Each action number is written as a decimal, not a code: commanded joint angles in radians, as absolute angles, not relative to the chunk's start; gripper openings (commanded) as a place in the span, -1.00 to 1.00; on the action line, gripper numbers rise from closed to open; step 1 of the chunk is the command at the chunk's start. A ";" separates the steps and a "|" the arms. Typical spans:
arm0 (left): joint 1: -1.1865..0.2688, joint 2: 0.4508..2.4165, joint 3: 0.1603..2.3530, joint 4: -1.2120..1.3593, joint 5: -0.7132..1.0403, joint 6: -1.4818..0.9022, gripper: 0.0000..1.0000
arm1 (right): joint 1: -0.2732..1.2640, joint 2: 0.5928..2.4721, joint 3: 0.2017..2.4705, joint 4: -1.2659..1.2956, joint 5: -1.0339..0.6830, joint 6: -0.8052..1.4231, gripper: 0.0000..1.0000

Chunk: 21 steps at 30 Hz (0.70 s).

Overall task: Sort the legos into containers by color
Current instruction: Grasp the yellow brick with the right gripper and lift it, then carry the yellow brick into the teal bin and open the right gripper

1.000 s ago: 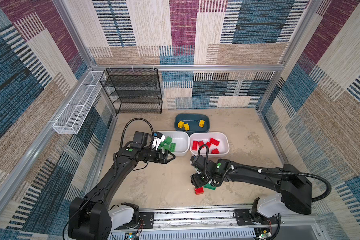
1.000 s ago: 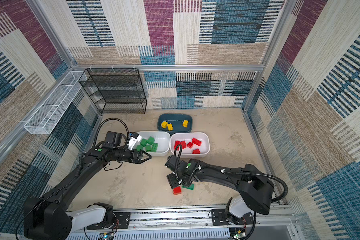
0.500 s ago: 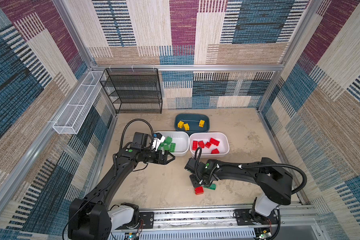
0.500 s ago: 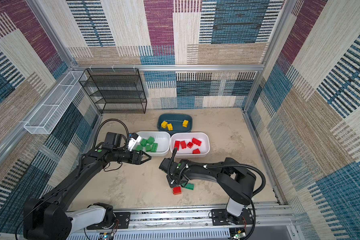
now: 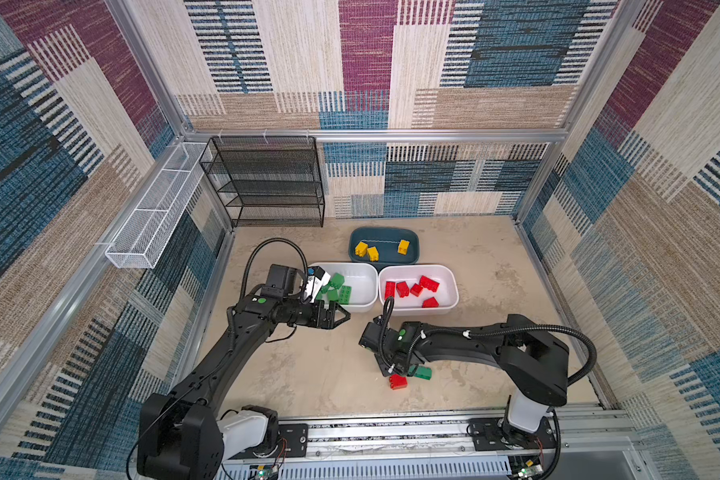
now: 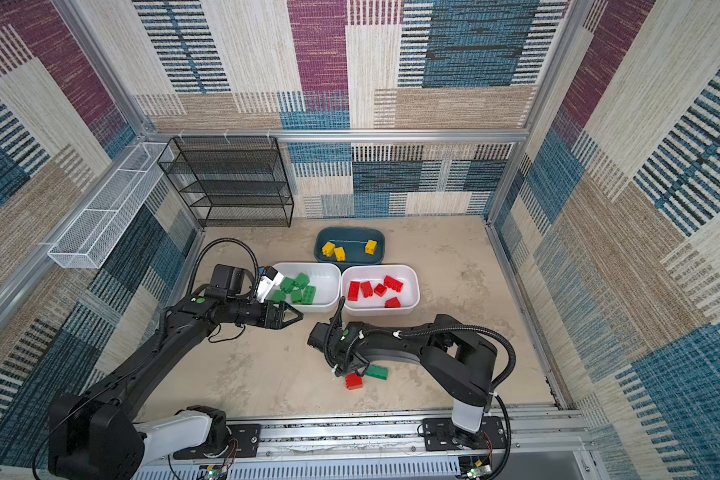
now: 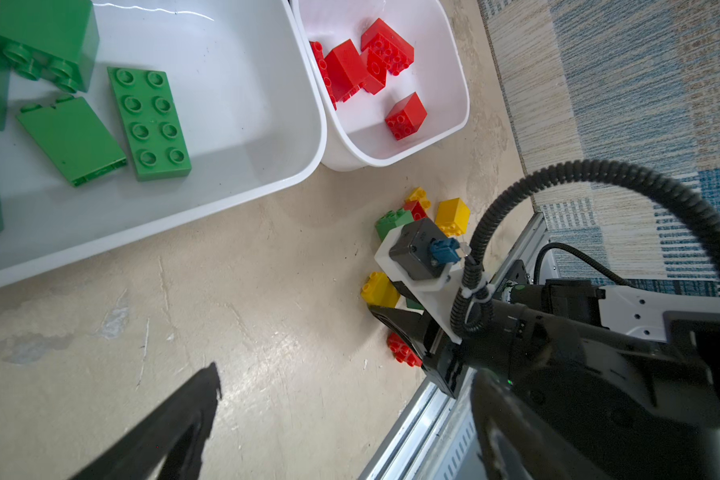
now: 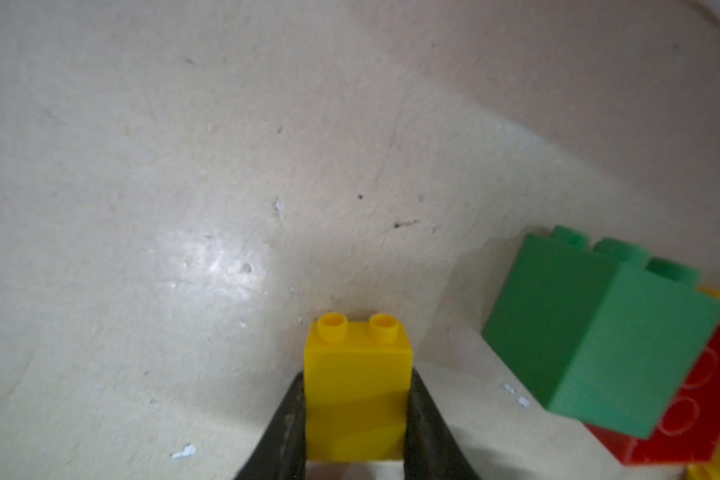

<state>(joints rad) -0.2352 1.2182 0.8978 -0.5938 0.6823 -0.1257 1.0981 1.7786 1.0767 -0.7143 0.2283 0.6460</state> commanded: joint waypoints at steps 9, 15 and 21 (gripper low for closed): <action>-0.233 1.205 0.919 -0.597 0.688 -0.124 0.92 | 0.954 1.580 1.163 -0.674 0.189 0.532 -0.49; -0.233 1.216 0.932 -0.594 0.696 -0.129 0.91 | 0.738 1.580 1.284 -0.614 0.148 0.325 -0.48; -0.233 1.209 0.930 -0.580 0.690 -0.142 0.91 | 0.586 1.734 1.464 -0.549 0.073 0.166 -0.47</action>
<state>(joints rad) -0.2352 1.2140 0.9260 -0.5945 0.6830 -0.1280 0.6147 1.6867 1.4052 -0.6151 0.1230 0.2760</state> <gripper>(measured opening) 0.957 0.345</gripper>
